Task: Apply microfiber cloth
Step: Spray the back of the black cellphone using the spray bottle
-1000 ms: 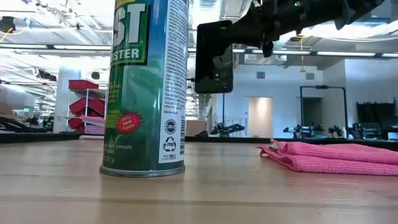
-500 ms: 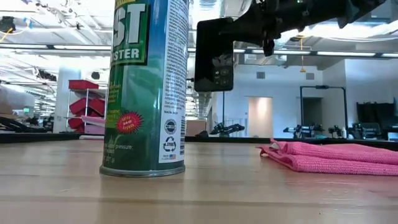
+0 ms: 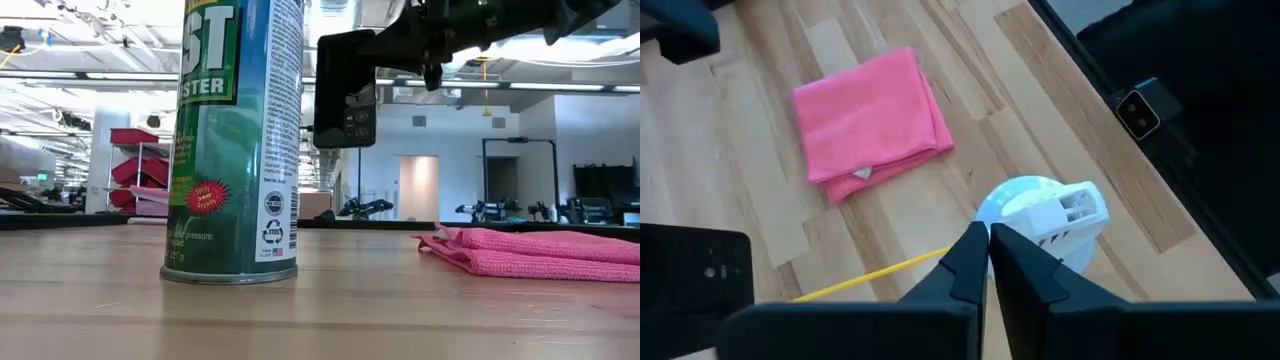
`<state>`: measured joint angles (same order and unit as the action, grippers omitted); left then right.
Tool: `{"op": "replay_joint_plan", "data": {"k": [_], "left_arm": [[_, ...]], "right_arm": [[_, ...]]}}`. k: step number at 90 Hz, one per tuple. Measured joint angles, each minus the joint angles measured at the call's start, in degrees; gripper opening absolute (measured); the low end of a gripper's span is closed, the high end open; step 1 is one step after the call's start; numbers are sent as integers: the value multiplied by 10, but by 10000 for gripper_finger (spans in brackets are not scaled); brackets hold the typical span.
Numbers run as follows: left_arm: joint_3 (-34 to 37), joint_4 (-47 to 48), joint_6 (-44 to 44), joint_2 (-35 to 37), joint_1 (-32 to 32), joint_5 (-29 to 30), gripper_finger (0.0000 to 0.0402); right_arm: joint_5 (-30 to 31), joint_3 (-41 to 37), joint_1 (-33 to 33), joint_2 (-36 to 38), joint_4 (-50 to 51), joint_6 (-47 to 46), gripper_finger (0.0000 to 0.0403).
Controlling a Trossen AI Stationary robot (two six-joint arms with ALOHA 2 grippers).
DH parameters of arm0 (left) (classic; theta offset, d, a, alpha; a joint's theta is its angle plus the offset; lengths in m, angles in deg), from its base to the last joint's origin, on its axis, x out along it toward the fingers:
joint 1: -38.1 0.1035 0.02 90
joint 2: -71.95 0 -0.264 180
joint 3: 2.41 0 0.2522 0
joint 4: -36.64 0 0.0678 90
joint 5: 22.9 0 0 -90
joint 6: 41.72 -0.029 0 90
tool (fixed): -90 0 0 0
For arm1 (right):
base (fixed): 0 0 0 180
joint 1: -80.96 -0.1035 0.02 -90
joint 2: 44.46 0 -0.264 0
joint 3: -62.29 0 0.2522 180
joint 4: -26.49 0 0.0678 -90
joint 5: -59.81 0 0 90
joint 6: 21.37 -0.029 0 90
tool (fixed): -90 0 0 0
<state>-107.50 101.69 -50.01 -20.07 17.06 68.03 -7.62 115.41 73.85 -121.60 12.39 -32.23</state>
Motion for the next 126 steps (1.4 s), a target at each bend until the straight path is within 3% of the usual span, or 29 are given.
{"op": "replay_joint_plan", "data": {"k": [41, 126], "left_arm": [[-5, 11, -8, -36, 5, 1, 0], [-31, 20, -35, -38, 4, -3, 0]], "right_arm": [[1, 0, -14, 0, 17, -7, 18], [5, 4, -19, 0, 17, -8, 18]]}}
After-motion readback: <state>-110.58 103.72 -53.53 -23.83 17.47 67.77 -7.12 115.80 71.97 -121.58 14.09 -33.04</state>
